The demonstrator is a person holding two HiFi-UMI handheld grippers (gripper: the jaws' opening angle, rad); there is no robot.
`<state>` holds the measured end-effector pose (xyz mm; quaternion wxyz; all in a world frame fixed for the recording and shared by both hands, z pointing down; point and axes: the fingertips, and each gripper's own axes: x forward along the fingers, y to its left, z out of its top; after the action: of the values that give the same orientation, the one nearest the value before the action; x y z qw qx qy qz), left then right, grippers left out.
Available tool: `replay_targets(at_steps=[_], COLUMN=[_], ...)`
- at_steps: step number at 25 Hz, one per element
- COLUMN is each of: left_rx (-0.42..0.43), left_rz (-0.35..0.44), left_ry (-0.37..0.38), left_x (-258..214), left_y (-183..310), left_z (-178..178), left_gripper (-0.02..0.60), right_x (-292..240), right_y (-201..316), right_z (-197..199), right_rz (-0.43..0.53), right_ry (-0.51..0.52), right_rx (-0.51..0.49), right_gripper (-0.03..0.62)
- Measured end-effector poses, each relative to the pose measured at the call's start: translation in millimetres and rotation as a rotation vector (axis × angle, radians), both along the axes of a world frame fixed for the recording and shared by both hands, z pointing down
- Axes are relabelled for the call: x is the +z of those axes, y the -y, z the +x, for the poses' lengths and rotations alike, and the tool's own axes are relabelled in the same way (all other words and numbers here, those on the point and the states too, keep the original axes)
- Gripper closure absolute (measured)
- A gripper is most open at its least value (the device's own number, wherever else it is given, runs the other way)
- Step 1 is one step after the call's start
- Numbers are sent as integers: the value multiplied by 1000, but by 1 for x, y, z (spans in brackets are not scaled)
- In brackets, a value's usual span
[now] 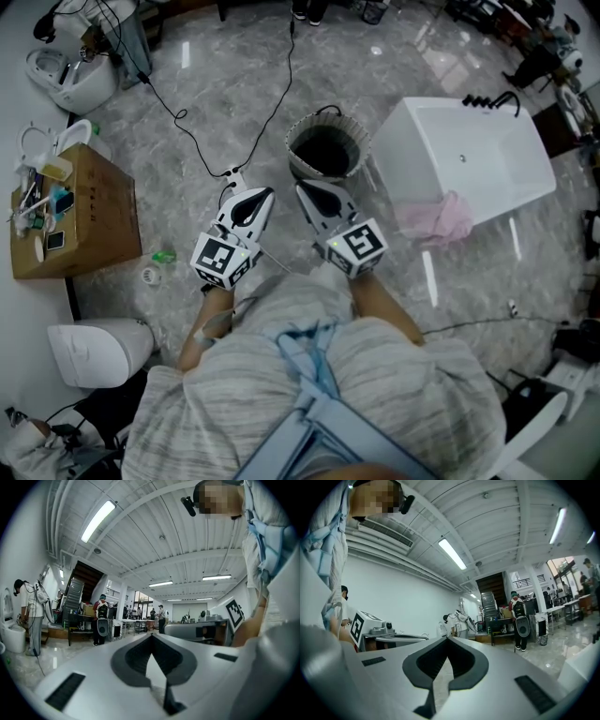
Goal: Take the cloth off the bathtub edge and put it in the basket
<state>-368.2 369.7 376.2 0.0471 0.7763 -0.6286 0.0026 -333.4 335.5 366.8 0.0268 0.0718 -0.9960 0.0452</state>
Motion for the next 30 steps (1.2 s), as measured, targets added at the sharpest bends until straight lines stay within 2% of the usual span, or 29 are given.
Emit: replay_targets(at_steps=[6,12,24,30], left_rx=[10,22,51,62], left_rz=[-3,-15,-38,-71], left_ry=[-2,-12,-42,-33], left_x=[4,6,14,17], left_y=[25,78,209,265], left_z=[11,35,116,162], left_gripper=[578,578,578,578], right_x=[4,11,22,21], right_y=[23,71,212,257], right_z=[13,37,120,157], right_rz=[5,2,-11,9], right_ry=[-5,-43,-73,-88], right_rx=[5,9,60,14], right_gripper=[591,591,591,591])
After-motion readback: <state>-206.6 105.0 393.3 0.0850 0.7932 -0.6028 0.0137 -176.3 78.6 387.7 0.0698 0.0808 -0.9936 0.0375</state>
